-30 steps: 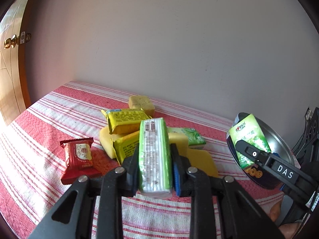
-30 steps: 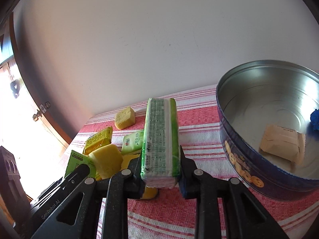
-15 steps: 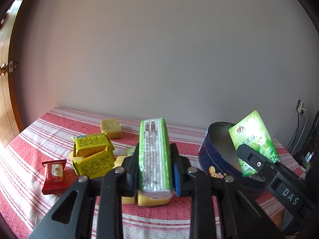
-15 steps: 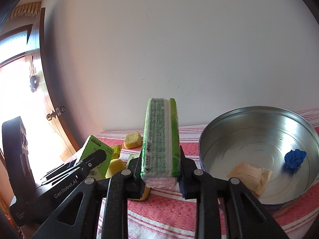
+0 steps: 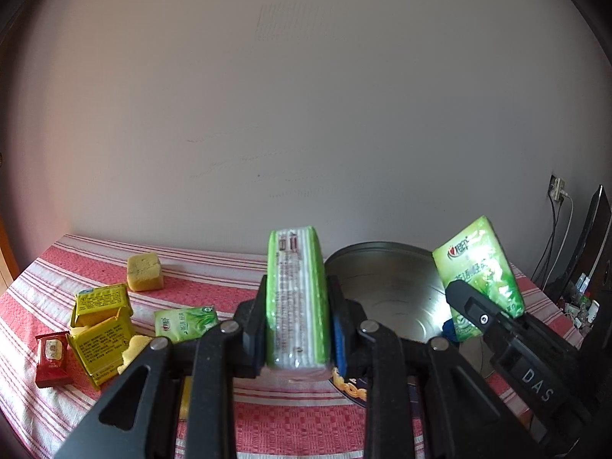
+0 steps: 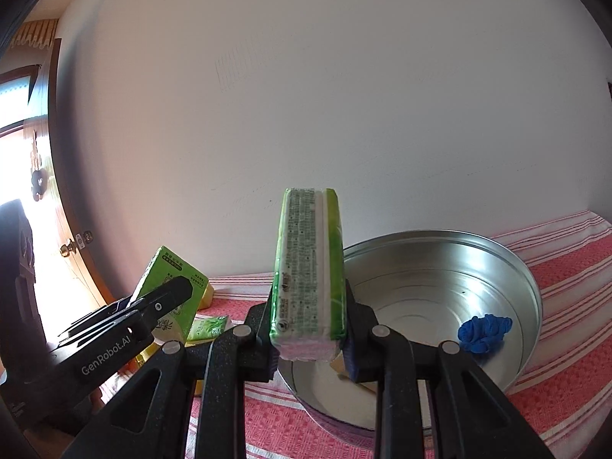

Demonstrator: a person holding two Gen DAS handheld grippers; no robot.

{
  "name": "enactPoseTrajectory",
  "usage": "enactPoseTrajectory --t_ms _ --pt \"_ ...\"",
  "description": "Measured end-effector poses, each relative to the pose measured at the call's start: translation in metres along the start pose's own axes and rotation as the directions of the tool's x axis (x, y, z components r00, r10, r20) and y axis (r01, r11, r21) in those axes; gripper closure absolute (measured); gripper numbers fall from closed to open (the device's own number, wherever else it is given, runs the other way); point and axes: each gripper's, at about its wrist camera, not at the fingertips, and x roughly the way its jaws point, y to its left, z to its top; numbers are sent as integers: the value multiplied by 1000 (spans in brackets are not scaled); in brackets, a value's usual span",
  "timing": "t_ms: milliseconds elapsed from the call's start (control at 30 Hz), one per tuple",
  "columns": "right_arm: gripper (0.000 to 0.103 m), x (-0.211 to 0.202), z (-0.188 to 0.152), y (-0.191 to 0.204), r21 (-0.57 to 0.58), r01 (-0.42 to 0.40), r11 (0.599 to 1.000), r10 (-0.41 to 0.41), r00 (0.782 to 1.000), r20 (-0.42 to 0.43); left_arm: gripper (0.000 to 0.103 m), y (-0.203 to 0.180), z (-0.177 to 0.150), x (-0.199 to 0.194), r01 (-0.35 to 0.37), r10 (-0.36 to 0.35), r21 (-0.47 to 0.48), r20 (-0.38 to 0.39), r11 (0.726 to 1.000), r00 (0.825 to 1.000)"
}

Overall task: Organize objects
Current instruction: 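Carry both tissue packs over the tin with both grippers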

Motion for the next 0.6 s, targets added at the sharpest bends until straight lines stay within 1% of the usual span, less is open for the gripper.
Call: enactPoseTrajectory --t_ms 200,267,433,600 --pt "75 -2 5 -17 -9 59 998 -59 998 23 78 -15 1 18 13 -12 26 -17 1000 1000" --pt "75 -5 5 -32 -23 89 996 -88 996 35 78 -21 2 24 19 -19 34 -18 999 1000" --pt "75 0 10 -54 -31 163 986 -161 986 49 78 -35 -1 42 43 -41 42 -31 998 999" --pt "75 8 11 -69 -42 232 972 -230 972 54 78 -58 -6 57 63 -59 72 -47 995 997"
